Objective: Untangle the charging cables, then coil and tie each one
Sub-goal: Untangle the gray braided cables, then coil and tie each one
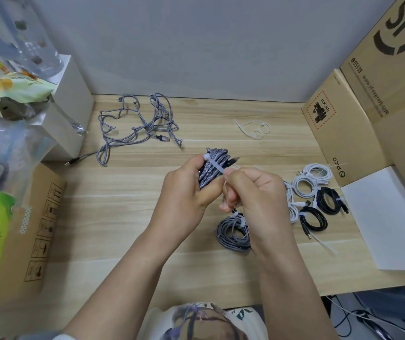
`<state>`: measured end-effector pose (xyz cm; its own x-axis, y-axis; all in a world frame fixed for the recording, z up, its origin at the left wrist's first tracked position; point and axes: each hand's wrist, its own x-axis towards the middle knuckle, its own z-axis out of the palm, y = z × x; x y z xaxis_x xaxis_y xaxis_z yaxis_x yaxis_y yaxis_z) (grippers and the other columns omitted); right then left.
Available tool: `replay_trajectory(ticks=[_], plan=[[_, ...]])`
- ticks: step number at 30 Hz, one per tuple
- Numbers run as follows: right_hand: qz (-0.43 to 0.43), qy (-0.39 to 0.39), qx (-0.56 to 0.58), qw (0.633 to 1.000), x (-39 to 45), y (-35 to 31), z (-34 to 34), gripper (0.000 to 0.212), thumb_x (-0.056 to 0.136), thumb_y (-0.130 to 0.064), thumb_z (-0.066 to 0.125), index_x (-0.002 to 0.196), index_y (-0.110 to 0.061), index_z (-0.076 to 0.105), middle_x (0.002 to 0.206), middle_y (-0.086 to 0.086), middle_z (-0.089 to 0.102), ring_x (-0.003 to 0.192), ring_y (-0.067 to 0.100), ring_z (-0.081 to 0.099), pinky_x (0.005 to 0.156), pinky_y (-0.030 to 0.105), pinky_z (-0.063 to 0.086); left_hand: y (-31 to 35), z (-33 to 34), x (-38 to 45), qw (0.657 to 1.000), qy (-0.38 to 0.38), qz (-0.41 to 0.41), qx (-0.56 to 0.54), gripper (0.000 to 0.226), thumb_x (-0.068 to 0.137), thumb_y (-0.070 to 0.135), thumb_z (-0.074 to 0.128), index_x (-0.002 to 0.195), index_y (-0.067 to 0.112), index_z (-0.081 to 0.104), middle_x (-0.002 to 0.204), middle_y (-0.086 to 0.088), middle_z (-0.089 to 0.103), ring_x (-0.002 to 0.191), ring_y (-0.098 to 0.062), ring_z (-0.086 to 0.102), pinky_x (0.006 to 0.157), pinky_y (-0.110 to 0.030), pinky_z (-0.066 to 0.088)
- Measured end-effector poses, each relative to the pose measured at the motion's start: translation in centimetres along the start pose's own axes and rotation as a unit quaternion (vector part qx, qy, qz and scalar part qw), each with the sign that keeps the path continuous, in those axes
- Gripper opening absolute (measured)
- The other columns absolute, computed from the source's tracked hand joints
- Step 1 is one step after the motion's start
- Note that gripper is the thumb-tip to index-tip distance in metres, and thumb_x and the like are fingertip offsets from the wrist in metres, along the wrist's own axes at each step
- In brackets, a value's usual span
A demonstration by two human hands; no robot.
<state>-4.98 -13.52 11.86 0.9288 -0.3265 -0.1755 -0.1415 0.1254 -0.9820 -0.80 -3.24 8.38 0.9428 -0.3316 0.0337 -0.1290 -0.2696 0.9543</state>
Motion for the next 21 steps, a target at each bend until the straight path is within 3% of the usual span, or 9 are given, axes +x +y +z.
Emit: replay_trajectory(ticks=[3, 9, 13, 15, 18, 21], plan=[[0.004, -0.002, -0.004, 1.000, 0.0, 0.0, 0.0, 0.047, 0.088, 0.002, 0.049, 0.043, -0.010, 0.042, 0.040, -0.003, 0.039, 0.041, 0.008, 0.042, 0.048, 0.024, 0.040, -0.1, -0.1, 0.0, 1.000, 0.003, 0.007, 0.015, 0.014, 0.078, 0.029, 0.057, 0.080, 0.015, 0.056, 0.065, -0.017, 0.056, 0.062, -0.030, 0.044, 0.056, -0.035, 0.035], [0.019, 0.021, -0.026, 0.999, 0.3, 0.4, -0.1, 0.047, 0.089, -0.007, 0.055, 0.043, -0.014, 0.048, 0.042, -0.003, 0.042, 0.040, 0.009, 0.039, 0.050, 0.028, 0.039, -0.1, -0.3, -0.2, 0.998, -0.020, 0.038, 0.039, 0.010, 0.079, 0.023, 0.061, 0.084, 0.017, 0.056, 0.055, 0.007, 0.049, 0.054, -0.008, 0.037, 0.050, -0.015, 0.030], [0.042, 0.024, -0.030, 0.998, 0.4, 0.5, -0.5, 0.047, 0.090, -0.015, 0.060, 0.043, -0.017, 0.053, 0.043, -0.001, 0.044, 0.044, 0.012, 0.042, 0.049, 0.025, 0.041, 0.0, -0.8, -0.2, 0.986, -0.082, 0.087, 0.116, 0.018, 0.076, 0.025, 0.058, 0.079, 0.035, 0.043, 0.060, 0.018, 0.051, 0.054, -0.001, 0.041, 0.050, -0.012, 0.028], [0.016, 0.031, -0.106, 0.994, 0.5, 0.6, -0.8, 0.045, 0.089, -0.021, 0.062, 0.045, -0.017, 0.055, 0.046, 0.001, 0.046, 0.048, 0.012, 0.042, 0.052, 0.025, 0.039, -0.2, -0.9, -0.1, 0.979, -0.097, 0.103, 0.146, 0.030, 0.079, 0.018, 0.061, 0.077, 0.037, 0.037, 0.058, 0.016, 0.048, 0.053, 0.000, 0.041, 0.050, -0.012, 0.027], [-0.050, 0.070, -0.254, 0.963, 0.5, 0.8, -0.9, 0.036, 0.084, -0.029, 0.068, 0.051, -0.021, 0.057, 0.059, -0.004, 0.046, 0.056, 0.004, 0.042, 0.057, 0.022, 0.032, -0.7, -1.1, 0.1, 0.975, -0.112, 0.098, 0.167, 0.018, 0.083, 0.013, 0.062, 0.085, 0.023, 0.048, 0.057, 0.013, 0.043, 0.054, -0.003, 0.041, 0.050, -0.014, 0.028], [-0.081, 0.076, -0.280, 0.953, 0.9, 0.6, -1.3, 0.018, 0.080, -0.030, 0.072, 0.073, -0.036, 0.056, 0.079, -0.015, 0.044, 0.074, -0.003, 0.046, 0.071, 0.019, 0.037, -0.9, -1.4, 0.2, 0.972, -0.128, 0.099, 0.170, 0.016, 0.085, 0.016, 0.063, 0.095, 0.019, 0.052, 0.061, 0.013, 0.045, 0.057, -0.002, 0.043, 0.051, -0.014, 0.027]])
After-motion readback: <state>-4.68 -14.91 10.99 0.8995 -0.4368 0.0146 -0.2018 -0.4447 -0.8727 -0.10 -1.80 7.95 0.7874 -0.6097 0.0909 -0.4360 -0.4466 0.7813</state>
